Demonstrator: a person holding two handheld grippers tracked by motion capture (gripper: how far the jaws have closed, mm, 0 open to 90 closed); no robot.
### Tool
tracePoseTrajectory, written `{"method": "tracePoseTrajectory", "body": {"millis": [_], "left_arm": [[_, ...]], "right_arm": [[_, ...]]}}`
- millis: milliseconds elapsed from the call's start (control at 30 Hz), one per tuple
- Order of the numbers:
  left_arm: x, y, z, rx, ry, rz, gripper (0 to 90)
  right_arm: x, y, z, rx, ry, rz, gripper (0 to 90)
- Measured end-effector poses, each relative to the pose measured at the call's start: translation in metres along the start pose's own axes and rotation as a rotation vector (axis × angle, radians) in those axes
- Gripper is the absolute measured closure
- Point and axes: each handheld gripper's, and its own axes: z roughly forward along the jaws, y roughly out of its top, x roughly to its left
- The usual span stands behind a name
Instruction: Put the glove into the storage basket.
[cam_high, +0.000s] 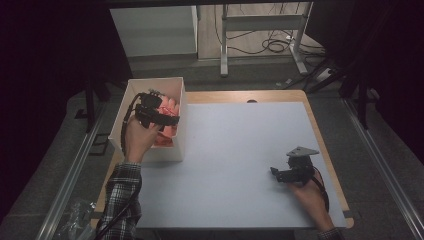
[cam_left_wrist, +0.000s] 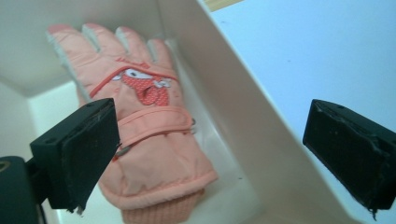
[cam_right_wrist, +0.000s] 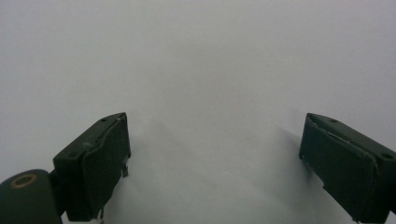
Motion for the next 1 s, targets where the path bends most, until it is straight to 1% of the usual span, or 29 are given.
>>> {"method": "tracePoseTrajectory", "body": {"millis": [167,233,400,467,500,533,667,800,1000], "left_arm": [[-0.010,0.001,-0.004,-0.020,-0.038,0.019,4.1],[-0.015,0.001,-0.005,-0.025,-0.046,0.032,4.1],[-0.029,0.002,-0.008,-0.031,-0.070,0.071,4.1],[-0.034,0.002,-0.008,-0.033,-0.081,0.074,3.9],[-0.039,0.002,-0.008,-0.039,-0.097,0.076,3.9],[-0.039,0.002,-0.008,-0.039,-0.097,0.076,3.1],[-0.050,0.002,-0.008,-0.046,-0.114,0.097,2.5],[-0.062,0.001,-0.006,-0.046,-0.123,0.132,1.4],[-0.080,-0.003,-0.003,-0.058,-0.173,0.161,1.0]], "right_arm": [[0.000,0.000,0.000,0.000,0.000,0.000,9.0],[0.000,0.000,0.000,0.000,0.000,-0.001,9.0],[0.000,0.000,0.000,0.000,0.000,0.000,9.0],[0.000,0.000,0.000,-0.001,0.001,0.000,9.0],[0.000,0.000,0.000,0.000,0.000,0.001,9.0],[0.000,0.000,0.000,0.000,0.000,0.001,9.0],[0.000,0.000,0.000,-0.001,0.000,0.000,9.0],[0.000,0.000,0.000,0.001,0.000,-0.001,9.0],[0.000,0.000,0.000,0.001,0.000,-0.001,9.0]]}}
